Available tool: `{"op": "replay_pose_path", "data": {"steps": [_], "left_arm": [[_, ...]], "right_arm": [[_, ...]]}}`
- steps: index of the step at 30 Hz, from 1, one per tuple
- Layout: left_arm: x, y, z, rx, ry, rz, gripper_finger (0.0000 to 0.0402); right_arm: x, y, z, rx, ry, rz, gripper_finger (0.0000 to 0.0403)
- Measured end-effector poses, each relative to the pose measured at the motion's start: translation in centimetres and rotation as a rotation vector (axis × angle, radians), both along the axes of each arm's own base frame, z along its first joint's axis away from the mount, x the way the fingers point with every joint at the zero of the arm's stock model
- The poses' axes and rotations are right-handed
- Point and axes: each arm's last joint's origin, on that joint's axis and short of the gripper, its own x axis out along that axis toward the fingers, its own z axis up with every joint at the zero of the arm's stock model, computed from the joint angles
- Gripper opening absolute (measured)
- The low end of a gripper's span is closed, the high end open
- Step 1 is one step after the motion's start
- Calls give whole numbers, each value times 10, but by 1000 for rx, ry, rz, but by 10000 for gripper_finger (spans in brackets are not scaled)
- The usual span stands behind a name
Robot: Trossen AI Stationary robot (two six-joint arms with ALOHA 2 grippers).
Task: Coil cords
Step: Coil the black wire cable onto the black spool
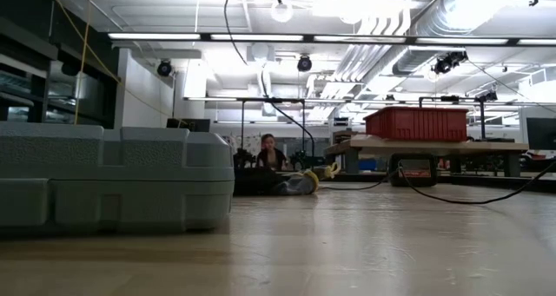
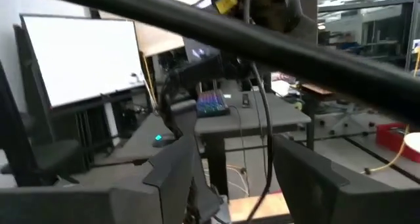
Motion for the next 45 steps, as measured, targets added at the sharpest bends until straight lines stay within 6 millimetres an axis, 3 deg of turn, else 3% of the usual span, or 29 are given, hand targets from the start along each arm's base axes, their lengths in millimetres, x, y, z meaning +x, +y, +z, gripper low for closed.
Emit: {"op": "replay_pose_path", "data": {"steps": [14, 20, 24, 27, 37, 45], "left_arm": [[2, -2, 0, 2, -23, 13, 0], [0, 2, 0, 2, -22, 30, 0], [0, 2, 0, 12, -13, 25, 0], [-2, 5, -1, 17, 1, 25, 0], [-25, 25, -6, -46, 211, 113, 0], [-30, 29, -37, -151, 488, 254, 0]], "right_arm": [[10, -4, -13, -61, 53, -86, 189], [10, -2, -14, -62, 59, -78, 120], [10, -1, -14, -58, 58, -76, 28], [8, 3, -11, -55, 60, -115, 9], [-31, 24, 19, -82, 95, -91, 1], [-59, 38, 43, -107, 28, -56, 1]]}}
